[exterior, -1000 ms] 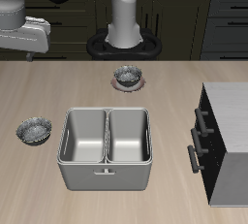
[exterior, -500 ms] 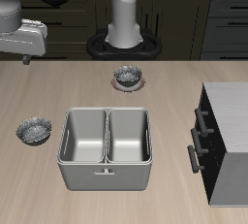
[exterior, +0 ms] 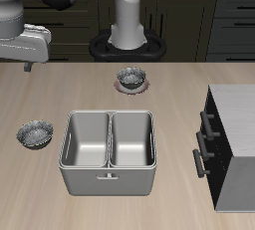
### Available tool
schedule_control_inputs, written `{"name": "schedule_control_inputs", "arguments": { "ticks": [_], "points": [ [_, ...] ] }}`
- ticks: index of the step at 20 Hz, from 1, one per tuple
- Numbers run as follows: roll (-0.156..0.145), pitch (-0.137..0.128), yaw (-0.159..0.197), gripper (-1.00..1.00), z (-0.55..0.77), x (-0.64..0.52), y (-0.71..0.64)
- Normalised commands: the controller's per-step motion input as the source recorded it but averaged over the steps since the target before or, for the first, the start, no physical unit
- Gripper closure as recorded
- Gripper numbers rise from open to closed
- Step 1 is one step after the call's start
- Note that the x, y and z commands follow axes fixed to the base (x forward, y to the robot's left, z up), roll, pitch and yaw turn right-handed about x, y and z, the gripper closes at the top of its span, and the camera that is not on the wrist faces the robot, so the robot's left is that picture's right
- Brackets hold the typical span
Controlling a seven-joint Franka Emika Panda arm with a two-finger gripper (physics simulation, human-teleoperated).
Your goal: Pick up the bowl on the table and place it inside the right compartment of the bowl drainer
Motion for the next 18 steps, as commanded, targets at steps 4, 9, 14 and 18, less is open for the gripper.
{"name": "schedule_control_inputs", "arguments": {
  "ticks": [4,9,14,18],
  "points": [
    [0.004,0.008,0.009,-1.0,-0.05,0.14,0.14],
    [-0.002,0.031,0.015,-1.0,-0.26,0.1,0.07],
    [-0.049,0.042,0.018,-1.0,-0.44,0.12,-0.05],
    [-0.009,0.06,-0.01,-1.0,-0.4,0.02,-0.05]
  ]
}}
